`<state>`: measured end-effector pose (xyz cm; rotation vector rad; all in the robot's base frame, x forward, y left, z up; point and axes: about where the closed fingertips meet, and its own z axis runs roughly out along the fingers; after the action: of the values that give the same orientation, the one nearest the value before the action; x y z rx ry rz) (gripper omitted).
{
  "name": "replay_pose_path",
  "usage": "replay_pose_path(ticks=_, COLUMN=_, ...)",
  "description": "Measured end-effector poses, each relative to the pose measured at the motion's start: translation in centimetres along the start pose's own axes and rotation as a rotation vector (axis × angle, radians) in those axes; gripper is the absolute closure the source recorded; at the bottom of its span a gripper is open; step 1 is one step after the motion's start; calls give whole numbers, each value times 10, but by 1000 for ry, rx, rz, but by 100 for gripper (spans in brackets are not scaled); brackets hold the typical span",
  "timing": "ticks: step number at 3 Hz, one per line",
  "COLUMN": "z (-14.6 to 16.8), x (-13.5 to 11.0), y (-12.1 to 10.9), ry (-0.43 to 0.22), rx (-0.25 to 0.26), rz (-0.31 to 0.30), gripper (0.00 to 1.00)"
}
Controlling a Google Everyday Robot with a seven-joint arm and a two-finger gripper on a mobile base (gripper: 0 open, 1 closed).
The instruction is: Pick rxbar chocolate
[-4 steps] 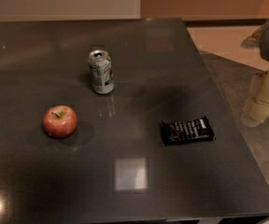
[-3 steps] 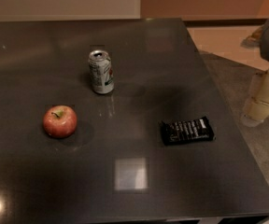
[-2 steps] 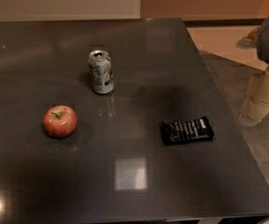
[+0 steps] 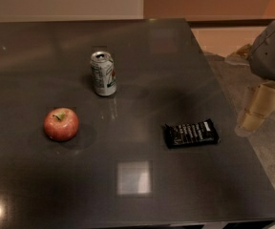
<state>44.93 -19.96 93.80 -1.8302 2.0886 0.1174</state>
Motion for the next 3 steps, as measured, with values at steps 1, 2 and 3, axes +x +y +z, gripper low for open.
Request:
replay_pose_path(ticks=1, z=19, x=-5, y=6, ry=-42, rx=-40, rz=-30, gripper=0)
replay_pose_path(ticks=2, z=39, x=-7, y=13, ry=-66, rx=-70, rz=-55, gripper=0)
replay_pose_path(ticks=3, z=54, x=-6, y=17, ry=-77, rx=-90, rz=-63, gripper=0)
